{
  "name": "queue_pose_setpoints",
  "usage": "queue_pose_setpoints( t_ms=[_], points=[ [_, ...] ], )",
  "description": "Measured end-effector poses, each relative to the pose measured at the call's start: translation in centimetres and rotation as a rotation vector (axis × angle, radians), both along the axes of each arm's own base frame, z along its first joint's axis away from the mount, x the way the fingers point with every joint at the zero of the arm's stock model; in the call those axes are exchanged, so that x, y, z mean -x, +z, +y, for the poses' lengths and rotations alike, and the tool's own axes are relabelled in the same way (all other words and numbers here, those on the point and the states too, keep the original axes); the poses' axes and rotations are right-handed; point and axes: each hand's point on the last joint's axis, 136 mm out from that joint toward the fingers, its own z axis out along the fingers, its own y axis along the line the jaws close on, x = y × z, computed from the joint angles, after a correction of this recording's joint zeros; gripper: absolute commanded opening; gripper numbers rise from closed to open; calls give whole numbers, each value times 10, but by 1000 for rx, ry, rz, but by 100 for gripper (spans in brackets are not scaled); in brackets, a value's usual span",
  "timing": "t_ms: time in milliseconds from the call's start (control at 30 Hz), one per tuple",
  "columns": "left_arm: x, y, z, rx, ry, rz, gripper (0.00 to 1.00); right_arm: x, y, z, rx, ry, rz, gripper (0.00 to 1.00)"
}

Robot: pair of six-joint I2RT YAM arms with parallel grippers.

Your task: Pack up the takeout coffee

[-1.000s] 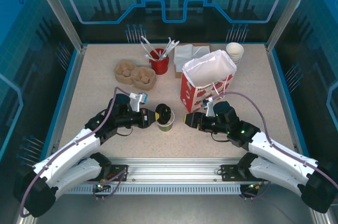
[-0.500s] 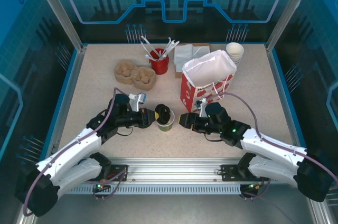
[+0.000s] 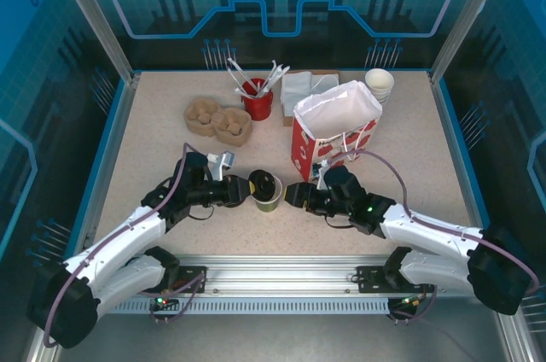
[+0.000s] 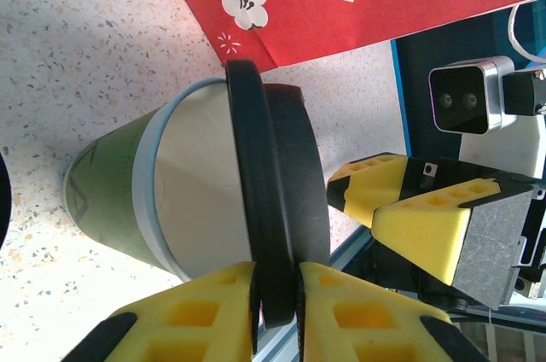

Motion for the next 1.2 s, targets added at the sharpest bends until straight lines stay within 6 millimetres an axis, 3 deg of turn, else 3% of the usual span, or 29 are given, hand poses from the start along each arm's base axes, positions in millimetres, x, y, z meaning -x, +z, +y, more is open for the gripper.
queue_pose_setpoints(
  t_ms=[433, 867, 1200],
  points=[
    [1, -13, -1, -2, -12, 38, 27, -13, 14, 13, -20, 3, -29, 62],
    [3, -18, -1, -4, -21, 50, 30, -16, 5, 17, 5, 6, -11, 64],
    [9, -21, -2, -8, -43, 66, 41, -21, 14, 23, 4, 17, -35, 65]
  ],
)
